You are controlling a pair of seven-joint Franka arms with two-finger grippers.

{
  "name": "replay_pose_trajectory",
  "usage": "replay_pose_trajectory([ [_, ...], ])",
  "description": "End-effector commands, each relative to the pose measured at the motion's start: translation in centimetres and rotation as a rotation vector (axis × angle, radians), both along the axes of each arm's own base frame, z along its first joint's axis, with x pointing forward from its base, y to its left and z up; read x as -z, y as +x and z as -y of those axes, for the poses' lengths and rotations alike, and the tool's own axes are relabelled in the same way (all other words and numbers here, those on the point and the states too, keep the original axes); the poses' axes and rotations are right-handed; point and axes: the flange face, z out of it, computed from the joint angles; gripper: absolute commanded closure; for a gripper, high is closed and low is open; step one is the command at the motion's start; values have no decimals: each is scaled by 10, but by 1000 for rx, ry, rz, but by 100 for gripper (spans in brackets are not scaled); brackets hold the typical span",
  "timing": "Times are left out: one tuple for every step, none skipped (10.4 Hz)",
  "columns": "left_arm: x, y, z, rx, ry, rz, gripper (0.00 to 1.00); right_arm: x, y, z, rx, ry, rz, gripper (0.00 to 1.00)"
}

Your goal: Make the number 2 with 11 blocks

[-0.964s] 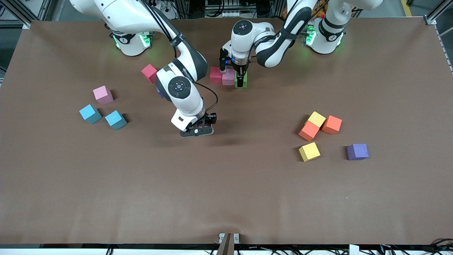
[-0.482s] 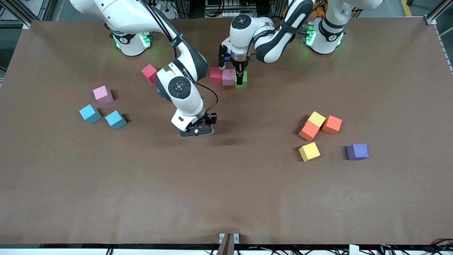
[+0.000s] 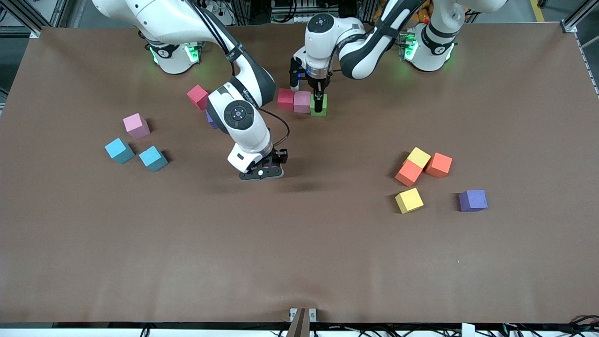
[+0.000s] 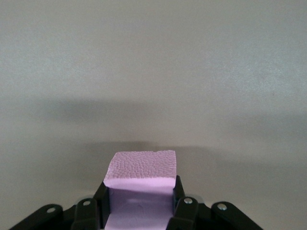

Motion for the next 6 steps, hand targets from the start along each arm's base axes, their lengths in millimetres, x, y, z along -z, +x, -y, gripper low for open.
replay_pose_trajectory([
  [-22, 11, -12, -68, -3, 12, 0, -1, 2, -7, 23, 4, -7, 65],
  [-35, 22, -15, -117, -27, 14, 0, 1, 2, -8, 32, 3, -10, 65],
  [-46, 39, -24, -172, -45, 20, 0, 0, 0, -13, 32, 5, -8, 66],
  [-56, 59, -37, -220, -38, 34, 0, 2, 0, -13, 37, 4, -10, 65],
  [-70, 87, -56, -288, -20, 48, 0, 3, -1, -15, 43, 4, -11, 66],
  [-87, 119, -76, -366, 7, 53, 0, 6, -3, -19, 49, 2, -16, 65],
])
